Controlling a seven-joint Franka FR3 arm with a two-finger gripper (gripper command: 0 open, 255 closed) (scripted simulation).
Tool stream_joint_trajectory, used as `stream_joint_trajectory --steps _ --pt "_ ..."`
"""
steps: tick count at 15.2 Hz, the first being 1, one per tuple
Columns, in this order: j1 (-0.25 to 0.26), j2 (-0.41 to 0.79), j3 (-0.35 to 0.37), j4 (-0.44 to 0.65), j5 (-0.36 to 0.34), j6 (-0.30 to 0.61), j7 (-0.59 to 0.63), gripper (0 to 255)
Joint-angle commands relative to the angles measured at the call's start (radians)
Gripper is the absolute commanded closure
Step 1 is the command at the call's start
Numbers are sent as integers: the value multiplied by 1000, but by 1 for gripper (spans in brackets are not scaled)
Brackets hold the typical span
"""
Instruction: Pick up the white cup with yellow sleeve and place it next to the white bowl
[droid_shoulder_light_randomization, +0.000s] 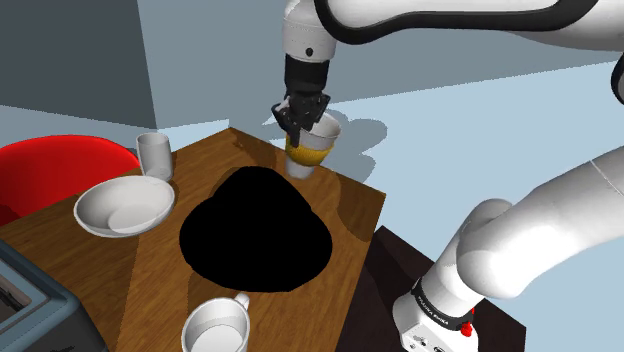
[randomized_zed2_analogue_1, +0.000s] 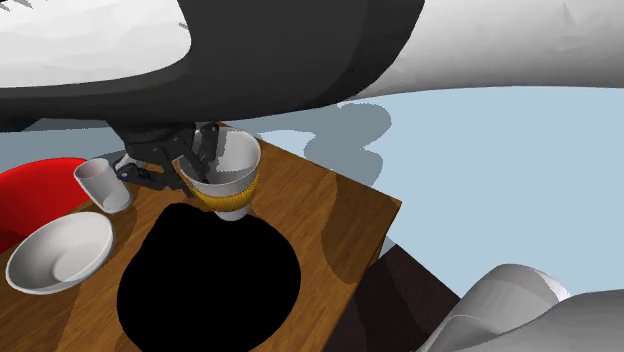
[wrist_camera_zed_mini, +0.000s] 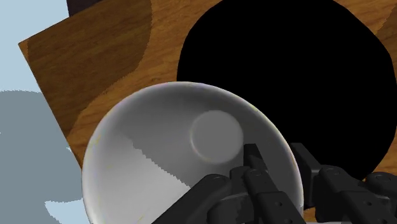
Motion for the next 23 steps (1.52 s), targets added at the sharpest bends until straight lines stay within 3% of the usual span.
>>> stream_joint_trajectory --steps 1,7,14,19,23 --pt "11 44 38 33 1 7 53 255" --pt "41 223 148 187 -41 9 216 255" --pt "119 487 246 432 -162 -30 415 255" --pt "235 705 269 670 -275 -101 537 255" --pt "368 899 257 926 -365 -191 599 255"
